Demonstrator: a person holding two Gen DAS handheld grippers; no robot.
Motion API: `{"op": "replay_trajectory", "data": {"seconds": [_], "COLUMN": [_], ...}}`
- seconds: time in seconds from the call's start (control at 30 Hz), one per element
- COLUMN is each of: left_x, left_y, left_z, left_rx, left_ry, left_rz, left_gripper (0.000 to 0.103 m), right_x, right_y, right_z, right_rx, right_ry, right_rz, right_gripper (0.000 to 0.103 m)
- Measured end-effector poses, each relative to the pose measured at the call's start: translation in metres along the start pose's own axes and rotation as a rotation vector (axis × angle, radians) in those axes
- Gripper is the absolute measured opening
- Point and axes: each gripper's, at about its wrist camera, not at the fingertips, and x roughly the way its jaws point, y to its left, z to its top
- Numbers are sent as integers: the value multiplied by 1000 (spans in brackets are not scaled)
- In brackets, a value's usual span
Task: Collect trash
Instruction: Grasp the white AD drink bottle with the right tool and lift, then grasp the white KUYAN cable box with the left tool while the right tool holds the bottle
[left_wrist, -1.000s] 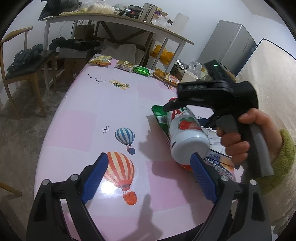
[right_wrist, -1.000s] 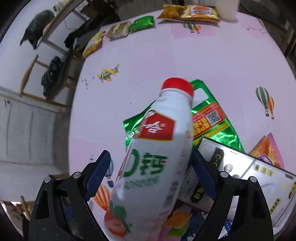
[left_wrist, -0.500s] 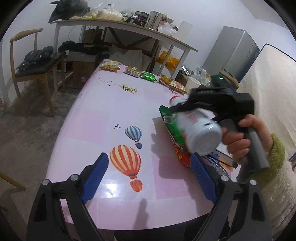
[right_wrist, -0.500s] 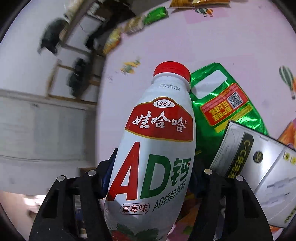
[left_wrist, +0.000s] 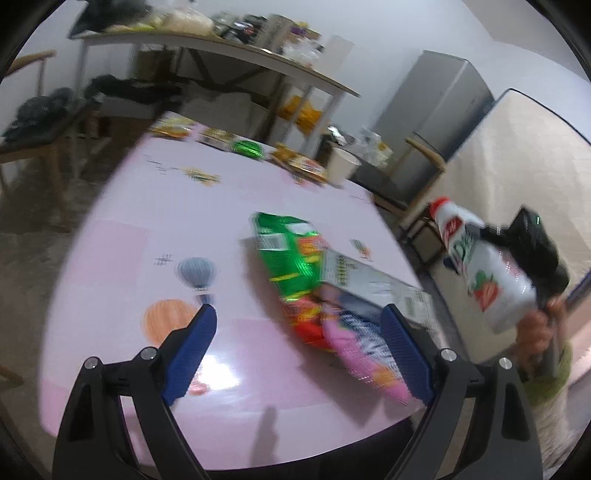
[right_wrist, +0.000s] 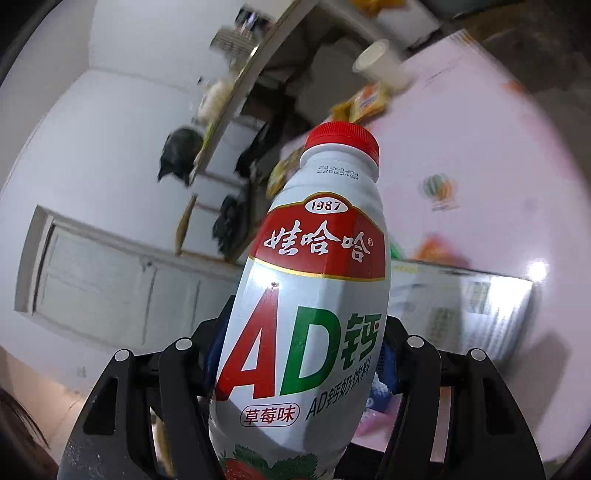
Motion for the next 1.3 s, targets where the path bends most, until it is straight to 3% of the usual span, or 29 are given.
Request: {"op": "replay_trajectory", "data": {"seconds": [0.27, 0.37, 0.47, 0.63, 0.77, 0.97, 1.17, 1.3], "left_x": [41, 51, 71, 108, 148, 189, 215, 222], "left_y": [-55, -70, -94, -133, -148, -161, -163, -167], "left_z": [32, 43, 52, 43, 34, 25, 17, 16], "left_rx": [48, 149, 407, 917, 1141, 1289, 1349, 1359], "left_ry": [67, 60, 111, 173, 284, 416, 509, 525], "left_rz": [-146, -151, -191, -217, -230, -301, -349, -367], "left_gripper": [88, 88, 88, 97, 97, 97, 97, 97], "right_x": [-43, -40, -46, -55, -56, -54, -44, -39], "right_y": [-70, -87, -98, -112, -116, -127, -136, -138], "right_z": [-25, -37, -43, -43, -43, -43, -41, -40], "right_rx": [125, 183, 223, 264, 287, 326, 356, 358], "right_ry": [-83, -86, -90, -101, -110, -120, -97, -80], "right_rz": [-21, 7, 34, 42, 33, 41, 51, 60], "right_gripper": [60, 60, 60, 60, 60, 61, 61, 61]}}
